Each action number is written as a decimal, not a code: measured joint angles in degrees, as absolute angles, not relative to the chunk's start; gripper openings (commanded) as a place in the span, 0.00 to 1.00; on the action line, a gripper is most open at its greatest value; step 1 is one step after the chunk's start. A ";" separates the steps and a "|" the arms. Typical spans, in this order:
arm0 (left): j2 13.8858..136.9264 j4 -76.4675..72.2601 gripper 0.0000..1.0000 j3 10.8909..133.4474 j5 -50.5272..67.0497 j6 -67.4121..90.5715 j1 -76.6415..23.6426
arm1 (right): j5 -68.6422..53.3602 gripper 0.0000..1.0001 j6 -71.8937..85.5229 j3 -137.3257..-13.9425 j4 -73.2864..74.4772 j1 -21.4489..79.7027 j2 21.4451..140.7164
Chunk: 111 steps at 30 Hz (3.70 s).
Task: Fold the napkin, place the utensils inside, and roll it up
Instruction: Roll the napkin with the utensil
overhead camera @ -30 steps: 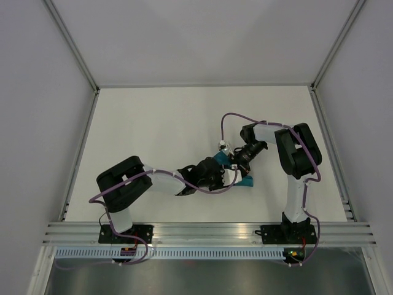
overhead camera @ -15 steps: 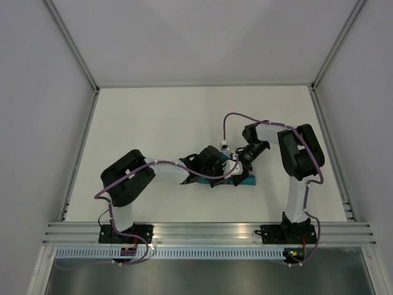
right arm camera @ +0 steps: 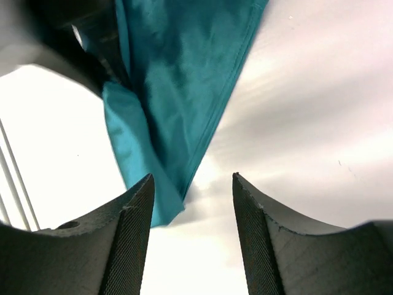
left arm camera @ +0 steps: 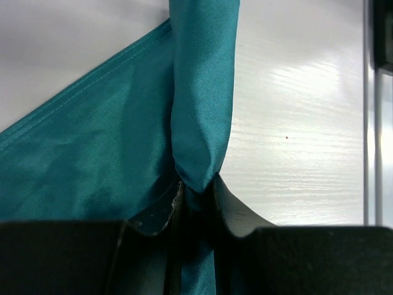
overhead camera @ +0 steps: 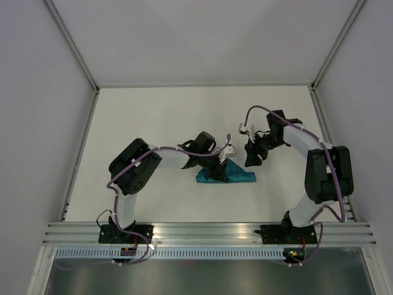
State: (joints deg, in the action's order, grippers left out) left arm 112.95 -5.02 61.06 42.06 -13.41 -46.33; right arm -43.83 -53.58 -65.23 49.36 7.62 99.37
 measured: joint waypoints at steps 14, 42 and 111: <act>123.15 7.09 0.02 73.56 56.73 -8.86 -43.13 | -35.97 0.68 -50.85 -37.34 27.62 16.36 68.84; 126.61 16.27 0.04 79.11 59.55 -7.46 -42.74 | -24.84 0.68 -48.01 -26.52 12.73 28.08 66.43; 86.32 -17.69 0.49 40.32 20.51 1.50 -39.51 | -33.54 0.15 -51.83 -51.03 33.93 25.28 94.50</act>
